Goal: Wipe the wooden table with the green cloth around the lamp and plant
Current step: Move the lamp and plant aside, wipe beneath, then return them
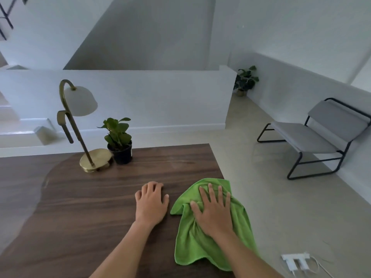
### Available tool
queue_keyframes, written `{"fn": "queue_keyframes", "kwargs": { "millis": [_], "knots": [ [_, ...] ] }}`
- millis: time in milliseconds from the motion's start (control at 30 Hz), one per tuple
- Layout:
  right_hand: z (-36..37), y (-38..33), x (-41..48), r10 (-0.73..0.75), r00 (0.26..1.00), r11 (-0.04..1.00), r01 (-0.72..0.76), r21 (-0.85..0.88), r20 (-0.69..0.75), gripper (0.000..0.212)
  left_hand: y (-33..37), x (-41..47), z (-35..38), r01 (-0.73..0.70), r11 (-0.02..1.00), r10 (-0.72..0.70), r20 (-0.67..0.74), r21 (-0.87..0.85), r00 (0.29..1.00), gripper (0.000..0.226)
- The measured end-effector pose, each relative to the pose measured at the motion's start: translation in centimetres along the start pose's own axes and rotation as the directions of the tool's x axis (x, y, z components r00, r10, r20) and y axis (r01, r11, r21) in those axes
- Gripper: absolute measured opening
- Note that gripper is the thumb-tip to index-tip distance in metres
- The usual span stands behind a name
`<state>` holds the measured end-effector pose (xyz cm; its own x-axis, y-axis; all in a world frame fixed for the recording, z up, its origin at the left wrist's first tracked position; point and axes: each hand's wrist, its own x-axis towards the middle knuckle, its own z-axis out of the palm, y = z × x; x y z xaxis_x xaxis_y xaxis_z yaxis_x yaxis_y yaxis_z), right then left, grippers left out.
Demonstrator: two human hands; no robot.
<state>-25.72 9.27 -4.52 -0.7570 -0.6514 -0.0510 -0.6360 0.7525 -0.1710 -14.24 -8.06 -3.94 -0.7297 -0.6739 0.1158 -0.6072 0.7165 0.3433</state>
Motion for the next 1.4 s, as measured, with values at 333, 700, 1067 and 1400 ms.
{"fn": "queue_keyframes", "kwargs": {
  "millis": [333,700,1067,1400],
  "knots": [
    [-0.1,0.5,12.2,0.003,1.000,1.000,-0.003,-0.028,0.003,0.076,-1.3,5.3,1.9,-0.042,0.991,0.036,0.056,0.125,0.998,0.070],
    [-0.1,0.6,20.5,0.011,0.999,0.999,-0.010,-0.039,0.040,0.073,-1.4,5.4,2.0,-0.038,0.992,0.033,0.035,0.124,0.999,0.067],
    [-0.6,-0.8,25.7,-0.071,0.996,0.996,0.074,-0.055,0.057,0.073,-1.1,5.2,1.8,0.013,0.991,-0.015,0.011,0.133,1.000,0.067],
    [-1.3,0.6,14.3,-0.481,0.856,0.874,0.485,0.027,0.190,0.075,-4.9,3.2,0.0,-0.028,0.984,0.018,0.060,0.175,0.998,0.071]
  ]
}}
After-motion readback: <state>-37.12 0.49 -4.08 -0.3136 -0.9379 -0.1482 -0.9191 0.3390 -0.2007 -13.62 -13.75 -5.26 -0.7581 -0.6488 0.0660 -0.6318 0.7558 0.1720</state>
